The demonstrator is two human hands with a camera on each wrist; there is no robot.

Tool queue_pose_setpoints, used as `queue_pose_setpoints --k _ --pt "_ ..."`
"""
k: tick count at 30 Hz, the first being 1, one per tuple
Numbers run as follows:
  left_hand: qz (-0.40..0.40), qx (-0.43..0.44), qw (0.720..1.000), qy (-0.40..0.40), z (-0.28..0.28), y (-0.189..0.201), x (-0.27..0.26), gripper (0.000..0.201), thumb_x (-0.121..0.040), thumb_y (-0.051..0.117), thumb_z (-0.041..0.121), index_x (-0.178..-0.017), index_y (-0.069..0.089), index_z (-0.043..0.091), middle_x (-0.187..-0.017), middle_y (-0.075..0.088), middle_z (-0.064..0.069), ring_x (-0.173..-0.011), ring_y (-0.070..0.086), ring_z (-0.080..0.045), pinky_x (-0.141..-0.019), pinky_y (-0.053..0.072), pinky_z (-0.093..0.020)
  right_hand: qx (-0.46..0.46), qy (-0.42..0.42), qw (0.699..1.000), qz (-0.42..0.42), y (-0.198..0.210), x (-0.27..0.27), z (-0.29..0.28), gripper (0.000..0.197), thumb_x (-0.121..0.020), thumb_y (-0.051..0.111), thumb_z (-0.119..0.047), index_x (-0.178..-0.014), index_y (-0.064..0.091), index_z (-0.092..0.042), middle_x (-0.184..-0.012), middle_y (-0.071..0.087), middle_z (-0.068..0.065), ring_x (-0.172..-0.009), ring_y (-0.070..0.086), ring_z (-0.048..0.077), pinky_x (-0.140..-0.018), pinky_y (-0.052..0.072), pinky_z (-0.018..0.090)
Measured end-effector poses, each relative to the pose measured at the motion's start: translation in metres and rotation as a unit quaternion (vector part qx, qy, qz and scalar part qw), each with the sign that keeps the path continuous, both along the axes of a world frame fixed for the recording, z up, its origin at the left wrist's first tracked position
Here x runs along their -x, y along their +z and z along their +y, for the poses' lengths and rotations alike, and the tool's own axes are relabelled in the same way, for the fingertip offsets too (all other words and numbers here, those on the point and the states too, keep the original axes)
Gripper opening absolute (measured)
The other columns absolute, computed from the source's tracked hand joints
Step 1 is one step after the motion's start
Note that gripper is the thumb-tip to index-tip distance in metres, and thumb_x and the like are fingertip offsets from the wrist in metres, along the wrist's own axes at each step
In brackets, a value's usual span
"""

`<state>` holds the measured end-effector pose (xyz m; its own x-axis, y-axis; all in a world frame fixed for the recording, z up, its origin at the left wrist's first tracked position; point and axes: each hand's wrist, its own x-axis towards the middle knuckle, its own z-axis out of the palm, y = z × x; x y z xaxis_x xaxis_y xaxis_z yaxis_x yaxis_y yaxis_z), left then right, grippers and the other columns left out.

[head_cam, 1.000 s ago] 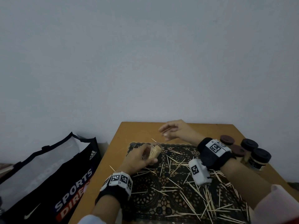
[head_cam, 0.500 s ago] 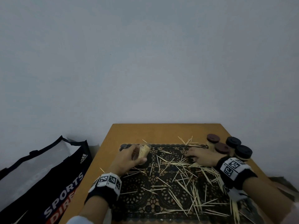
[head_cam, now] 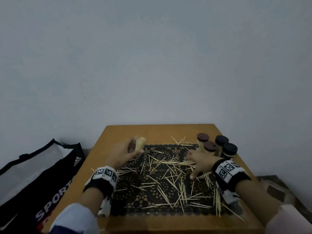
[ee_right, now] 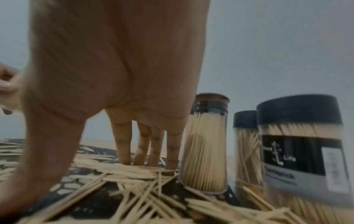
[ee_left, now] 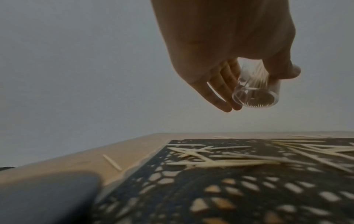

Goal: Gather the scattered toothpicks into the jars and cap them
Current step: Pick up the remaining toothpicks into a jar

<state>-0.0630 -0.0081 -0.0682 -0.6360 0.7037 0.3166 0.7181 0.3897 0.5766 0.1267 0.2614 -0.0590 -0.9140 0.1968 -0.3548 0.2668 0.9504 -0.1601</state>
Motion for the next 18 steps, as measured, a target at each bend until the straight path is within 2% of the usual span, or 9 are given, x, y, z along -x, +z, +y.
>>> queue_pose_setpoints --k 2,3,5,7,9,11,14,18 --pt "0.022 0.016 1.000 -0.006 0.011 0.002 -0.012 0.050 -0.082 0.066 0.056 -0.116 0.053 0.021 -0.083 0.054 0.019 -0.069 0.050 0.006 -0.055 0.037 -0.008 -0.009 -0.002 1.000 0.002 0.003 0.000 -0.001 0.078 -0.078 0.079 -0.028 -0.145 0.041 -0.014 -0.139 0.038 0.003 -0.131 0.035 0.023 -0.106 0.032 0.032" --pt "0.022 0.018 0.999 -0.013 0.016 0.001 -0.017 0.050 -0.083 0.066 0.053 -0.117 0.053 0.019 -0.081 0.052 0.019 -0.068 0.049 0.006 -0.054 0.036 -0.009 -0.019 0.001 1.000 0.002 0.005 0.001 -0.001 0.075 -0.078 0.079 -0.024 -0.144 0.043 -0.015 -0.138 0.040 0.003 -0.131 0.036 0.023 -0.105 0.031 0.031" --pt "0.017 0.019 0.999 -0.022 0.025 -0.004 -0.024 0.052 -0.082 0.066 0.054 -0.117 0.055 0.017 -0.080 0.052 0.018 -0.067 0.049 0.004 -0.055 0.035 -0.010 -0.032 0.007 0.999 0.009 0.005 0.001 -0.002 0.071 -0.078 0.079 -0.019 -0.141 0.047 -0.014 -0.138 0.044 0.003 -0.131 0.039 0.022 -0.105 0.033 0.030" --pt "0.013 0.024 0.999 -0.019 0.033 -0.010 -0.029 0.053 -0.081 0.064 0.058 -0.114 0.056 0.017 -0.078 0.052 0.017 -0.066 0.048 0.004 -0.055 0.034 -0.012 -0.029 0.006 0.999 0.029 0.004 0.001 0.000 0.066 -0.076 0.080 -0.014 -0.136 0.053 -0.011 -0.134 0.053 0.004 -0.125 0.048 0.021 -0.100 0.039 0.027" --pt "0.009 0.025 1.000 -0.015 0.040 -0.015 -0.032 0.056 -0.080 0.063 0.061 -0.114 0.056 0.018 -0.078 0.052 0.016 -0.066 0.048 0.004 -0.055 0.033 -0.013 -0.018 0.001 0.999 0.048 0.003 -0.001 0.004 0.058 -0.075 0.080 -0.010 -0.129 0.059 -0.009 -0.126 0.061 0.005 -0.115 0.057 0.019 -0.090 0.046 0.022" --pt "0.003 0.033 0.999 -0.017 0.046 -0.017 -0.035 0.058 -0.080 0.063 0.062 -0.116 0.055 0.018 -0.083 0.056 0.014 -0.068 0.051 0.001 -0.057 0.033 -0.013 -0.010 -0.003 0.998 0.060 0.003 -0.001 0.006 0.051 -0.075 0.080 -0.007 -0.124 0.064 -0.008 -0.120 0.065 0.006 -0.108 0.060 0.018 -0.079 0.043 0.018" --pt "-0.004 0.057 0.998 -0.024 0.050 -0.021 -0.036 0.059 -0.081 0.065 0.059 -0.123 0.053 0.020 -0.094 0.063 0.008 -0.076 0.058 -0.006 -0.062 0.039 -0.017 -0.025 -0.006 0.997 0.066 0.003 0.002 0.005 0.042 -0.076 0.077 -0.004 -0.118 0.068 -0.007 -0.114 0.069 0.007 -0.103 0.063 0.018 -0.074 0.042 0.018" --pt "-0.004 0.101 0.995 -0.022 0.049 -0.023 -0.033 0.063 -0.081 0.066 0.060 -0.128 0.051 0.021 -0.109 0.066 0.003 -0.090 0.063 -0.012 -0.077 0.050 -0.026 -0.030 -0.015 0.997 0.074 0.003 0.005 0.006 0.040 -0.073 0.078 -0.002 -0.112 0.071 -0.009 -0.105 0.071 0.006 -0.099 0.065 0.019 -0.073 0.046 0.023"
